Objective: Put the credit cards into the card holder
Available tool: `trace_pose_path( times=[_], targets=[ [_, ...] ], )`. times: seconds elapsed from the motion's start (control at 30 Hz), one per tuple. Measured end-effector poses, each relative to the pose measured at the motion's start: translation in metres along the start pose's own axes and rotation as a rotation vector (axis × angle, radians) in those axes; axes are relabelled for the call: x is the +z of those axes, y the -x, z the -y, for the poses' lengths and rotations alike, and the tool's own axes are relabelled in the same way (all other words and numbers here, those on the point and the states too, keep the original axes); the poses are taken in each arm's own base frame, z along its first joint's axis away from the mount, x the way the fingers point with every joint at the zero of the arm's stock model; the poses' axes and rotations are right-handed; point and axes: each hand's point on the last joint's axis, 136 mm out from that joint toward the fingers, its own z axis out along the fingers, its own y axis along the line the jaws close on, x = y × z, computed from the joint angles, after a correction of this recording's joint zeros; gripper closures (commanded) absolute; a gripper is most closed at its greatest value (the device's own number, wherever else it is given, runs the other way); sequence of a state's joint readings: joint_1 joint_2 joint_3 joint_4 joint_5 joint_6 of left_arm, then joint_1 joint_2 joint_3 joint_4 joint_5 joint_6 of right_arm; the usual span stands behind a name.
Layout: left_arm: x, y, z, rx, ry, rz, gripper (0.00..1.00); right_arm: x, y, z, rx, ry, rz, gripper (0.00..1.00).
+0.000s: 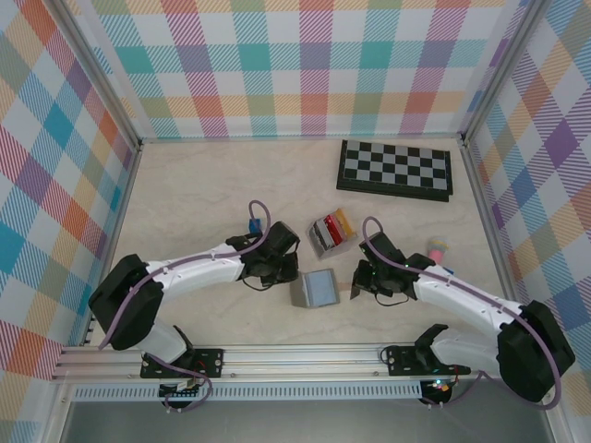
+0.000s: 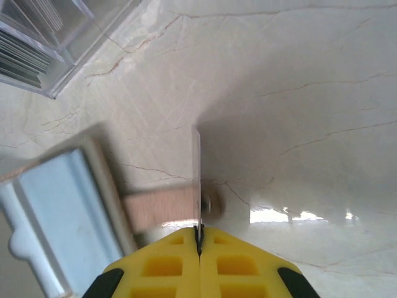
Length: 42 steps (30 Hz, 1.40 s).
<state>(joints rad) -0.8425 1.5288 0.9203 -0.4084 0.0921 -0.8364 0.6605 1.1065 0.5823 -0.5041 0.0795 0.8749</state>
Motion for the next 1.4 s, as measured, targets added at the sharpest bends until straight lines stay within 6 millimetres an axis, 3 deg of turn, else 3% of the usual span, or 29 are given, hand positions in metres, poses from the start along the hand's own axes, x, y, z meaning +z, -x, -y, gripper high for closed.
trace_pose_path(
  times=[0.3, 0.43, 0.67, 1.1, 1.4],
  targets=[
    [0.011, 0.001, 0.013, 0.051, -0.028, -0.040, 1.00, -0.040, 0.024, -0.040, -0.106, 0.168, 0.106, 0.95],
    [0.011, 0.003, 0.017, 0.066, -0.035, -0.041, 1.00, -0.031, 0.019, -0.049, -0.153, 0.195, 0.064, 0.96],
    [0.011, 0.006, 0.022, 0.078, -0.042, -0.038, 1.00, -0.009, 0.012, -0.043, -0.198, 0.137, 0.002, 0.96],
    [0.020, 0.002, 0.017, 0.089, -0.022, -0.062, 1.00, 0.007, 0.003, -0.037, -0.221, 0.137, -0.030, 0.97],
    [0.020, 0.002, 0.017, 0.099, -0.023, -0.064, 1.00, 0.004, 0.004, -0.033, -0.248, 0.117, -0.019, 0.96]
  ],
)
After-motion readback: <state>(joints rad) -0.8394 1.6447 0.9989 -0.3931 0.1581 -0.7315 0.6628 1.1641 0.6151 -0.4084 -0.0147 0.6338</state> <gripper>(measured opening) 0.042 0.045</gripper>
